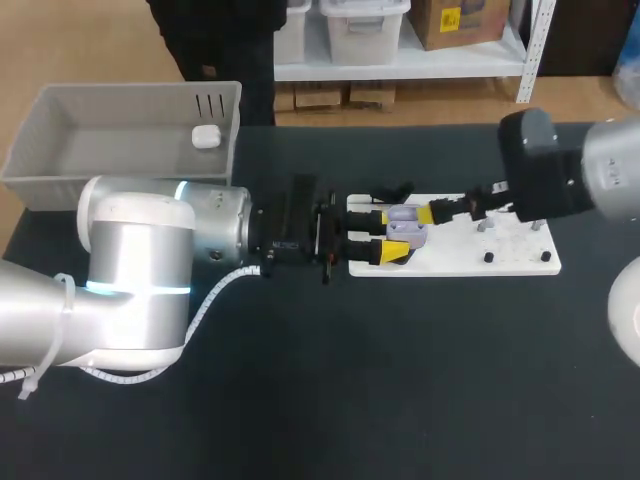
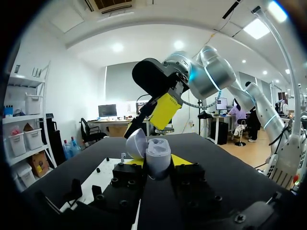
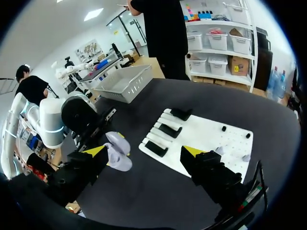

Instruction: Pick up each earbud case from the left stands, insert the matching earbuds, close the lid, and place the case in the box.

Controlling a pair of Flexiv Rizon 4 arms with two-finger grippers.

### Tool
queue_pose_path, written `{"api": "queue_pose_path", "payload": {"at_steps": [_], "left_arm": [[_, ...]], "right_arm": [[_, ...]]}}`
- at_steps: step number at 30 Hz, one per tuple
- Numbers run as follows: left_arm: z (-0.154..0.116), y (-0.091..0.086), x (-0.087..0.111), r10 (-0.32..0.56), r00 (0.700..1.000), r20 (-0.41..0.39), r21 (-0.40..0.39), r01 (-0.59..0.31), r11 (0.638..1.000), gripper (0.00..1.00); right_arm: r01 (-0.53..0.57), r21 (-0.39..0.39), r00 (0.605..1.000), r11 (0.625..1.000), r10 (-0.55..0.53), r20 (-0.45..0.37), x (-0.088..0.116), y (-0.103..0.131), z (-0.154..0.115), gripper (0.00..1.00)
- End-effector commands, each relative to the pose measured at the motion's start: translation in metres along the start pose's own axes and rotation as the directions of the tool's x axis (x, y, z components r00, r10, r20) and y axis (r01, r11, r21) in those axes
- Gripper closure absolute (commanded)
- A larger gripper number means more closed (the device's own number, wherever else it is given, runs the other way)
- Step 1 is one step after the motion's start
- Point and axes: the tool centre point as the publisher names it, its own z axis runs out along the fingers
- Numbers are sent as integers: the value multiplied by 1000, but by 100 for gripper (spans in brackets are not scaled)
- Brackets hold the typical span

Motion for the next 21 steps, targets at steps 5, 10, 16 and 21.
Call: {"api": "queue_pose_path", "payload": {"at_steps": [5, 10, 16, 21], "left_arm": [[0, -1, 1, 2, 1000, 2, -5, -2, 1000, 100], [0, -1, 1, 2, 1000, 2, -5, -2, 1000, 100], [0, -1, 1, 2, 1000, 2, -5, -2, 1000, 100], [0, -1, 1, 2, 1000, 2, -5, -2, 1000, 100]], "right_arm": [[119, 334, 985, 935, -70, -157, -7, -23, -43, 0], [180, 467, 952, 866, -33, -306, -2, -53, -53, 0], [231, 525, 896, 819, 32, -443, 12, -83, -55, 0], [260, 555, 852, 790, 83, -517, 21, -102, -56, 0]]}}
